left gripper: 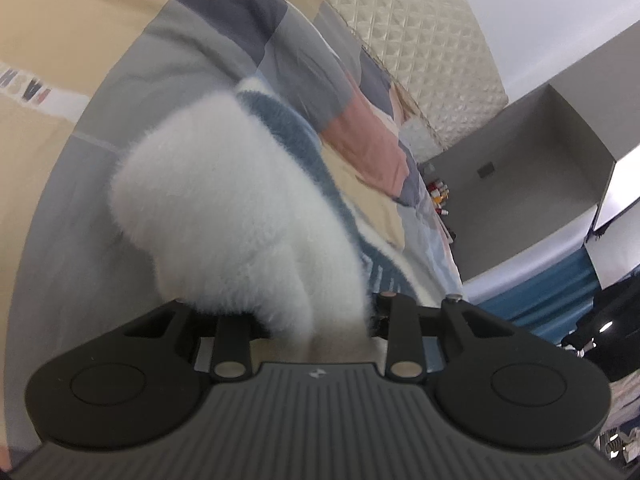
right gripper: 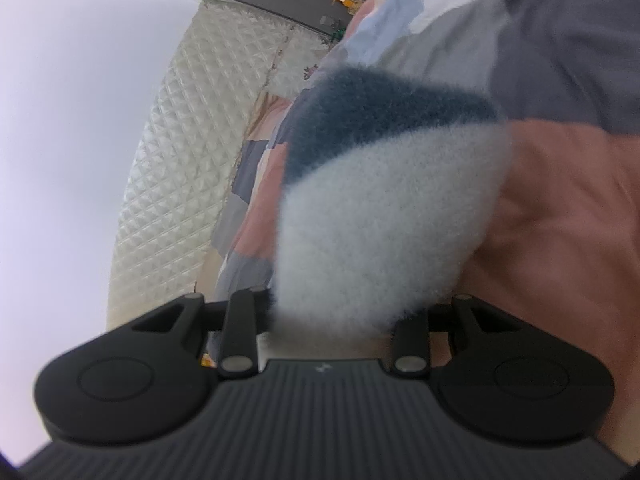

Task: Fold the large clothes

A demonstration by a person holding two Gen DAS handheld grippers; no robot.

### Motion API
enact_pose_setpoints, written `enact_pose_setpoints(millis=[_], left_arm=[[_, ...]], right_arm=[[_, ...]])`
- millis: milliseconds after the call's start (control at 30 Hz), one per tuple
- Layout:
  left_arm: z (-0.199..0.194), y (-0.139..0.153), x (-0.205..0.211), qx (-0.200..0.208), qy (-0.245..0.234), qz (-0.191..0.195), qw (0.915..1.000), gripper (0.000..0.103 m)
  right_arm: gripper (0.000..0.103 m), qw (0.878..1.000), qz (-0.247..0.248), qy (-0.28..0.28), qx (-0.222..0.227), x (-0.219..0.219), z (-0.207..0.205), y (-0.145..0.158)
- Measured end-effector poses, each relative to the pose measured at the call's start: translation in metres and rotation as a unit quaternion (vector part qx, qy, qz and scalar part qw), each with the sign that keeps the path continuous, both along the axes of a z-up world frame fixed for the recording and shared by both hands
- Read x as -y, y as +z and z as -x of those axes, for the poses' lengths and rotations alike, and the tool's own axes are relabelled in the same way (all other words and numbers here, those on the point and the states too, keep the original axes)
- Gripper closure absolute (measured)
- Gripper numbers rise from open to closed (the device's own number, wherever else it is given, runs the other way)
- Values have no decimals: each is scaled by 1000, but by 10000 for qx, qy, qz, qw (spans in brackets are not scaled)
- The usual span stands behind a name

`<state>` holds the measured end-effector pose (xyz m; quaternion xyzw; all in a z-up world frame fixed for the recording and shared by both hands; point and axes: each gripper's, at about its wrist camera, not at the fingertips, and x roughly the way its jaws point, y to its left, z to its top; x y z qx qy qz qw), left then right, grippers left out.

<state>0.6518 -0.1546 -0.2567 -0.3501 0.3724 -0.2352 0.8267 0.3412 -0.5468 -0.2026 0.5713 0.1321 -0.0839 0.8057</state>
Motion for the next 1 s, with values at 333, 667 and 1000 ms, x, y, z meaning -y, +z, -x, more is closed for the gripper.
enact_pose_setpoints(millis=[333,667,1000], left_arm=[[41,-34,-12,-227,-3,-77,9997,61],[48,-54,-21,-142,-95,8,9999,53],[71,-15,-30,-451,-260,-265,9983,30]], right_arm=[[65,9993,-180,-42,-328,-9,27,-39],[64,9998,-98,-107,-157,-15,34,-54],[39,9932,-193,-182,-1134,-22,39,-11]])
